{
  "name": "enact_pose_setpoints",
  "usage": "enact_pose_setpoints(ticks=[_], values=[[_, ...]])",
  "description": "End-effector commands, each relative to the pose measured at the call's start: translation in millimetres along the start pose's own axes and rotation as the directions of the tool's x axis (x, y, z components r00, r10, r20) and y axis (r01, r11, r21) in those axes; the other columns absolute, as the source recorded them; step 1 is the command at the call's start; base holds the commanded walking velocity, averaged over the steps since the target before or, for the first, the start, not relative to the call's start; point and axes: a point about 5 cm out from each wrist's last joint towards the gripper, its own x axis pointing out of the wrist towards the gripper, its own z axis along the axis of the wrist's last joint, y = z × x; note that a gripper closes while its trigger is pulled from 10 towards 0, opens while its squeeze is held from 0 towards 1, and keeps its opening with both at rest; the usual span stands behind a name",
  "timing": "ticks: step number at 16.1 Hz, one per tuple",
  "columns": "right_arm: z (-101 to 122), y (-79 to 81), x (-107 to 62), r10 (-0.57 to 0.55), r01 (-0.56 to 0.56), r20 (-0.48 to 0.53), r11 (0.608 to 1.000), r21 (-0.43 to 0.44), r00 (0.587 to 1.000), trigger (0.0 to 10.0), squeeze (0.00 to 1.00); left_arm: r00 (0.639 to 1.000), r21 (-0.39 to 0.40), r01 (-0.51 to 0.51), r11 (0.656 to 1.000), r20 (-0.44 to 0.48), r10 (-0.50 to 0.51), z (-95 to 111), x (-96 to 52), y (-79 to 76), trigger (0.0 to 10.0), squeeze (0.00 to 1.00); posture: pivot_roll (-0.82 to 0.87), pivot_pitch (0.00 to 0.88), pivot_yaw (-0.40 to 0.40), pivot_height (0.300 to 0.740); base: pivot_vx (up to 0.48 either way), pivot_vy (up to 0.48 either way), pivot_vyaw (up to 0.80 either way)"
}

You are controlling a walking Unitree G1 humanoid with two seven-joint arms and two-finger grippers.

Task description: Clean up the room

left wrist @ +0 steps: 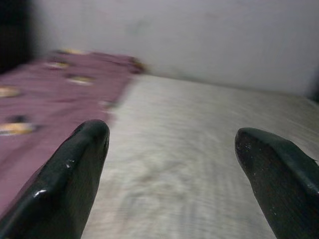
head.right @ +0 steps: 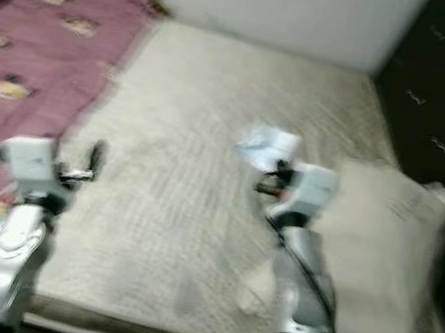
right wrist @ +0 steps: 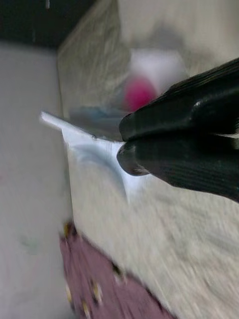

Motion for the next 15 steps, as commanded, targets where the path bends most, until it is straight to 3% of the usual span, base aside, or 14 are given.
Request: enact_pose_setpoints(ticks=[1, 11, 15], values=[[2.9, 18.3, 3.6, 0.057, -0.057, 0.011, 0.998, 0.006, 0.998, 10.0, 0.0, 0.999, 0.017, -0.043, 0.999, -0.02, 0.044, -3.7, -4.0, 15.2, 10.0, 0.0, -0.03, 0.044, -0.048, 0.74, 0.0, 0.0, 0.0], [-8.6, 19.1, -4.0, 0.029, -0.029, -0.036, 0.999, 0.022, 0.999, 10.0, 0.0, 0.999, -0.022, 0.011, 1.0, -0.047, -0.012, -7.7, -7.5, 8.0, 10.0, 0.0, -0.02, 0.052, -0.051, 0.74, 0.0, 0.0, 0.0], [-10.9, 22.8, -5.1, 0.041, -0.04, -0.045, 0.999, 0.023, 0.998, 10.0, 0.0, 0.998, -0.039, 0.022, 0.999, -0.05, -0.024, -8.4, -6.8, 4.7, 10.0, 0.0, -0.03, 0.053, -0.055, 0.74, 0.0, 0.0, -0.75]])
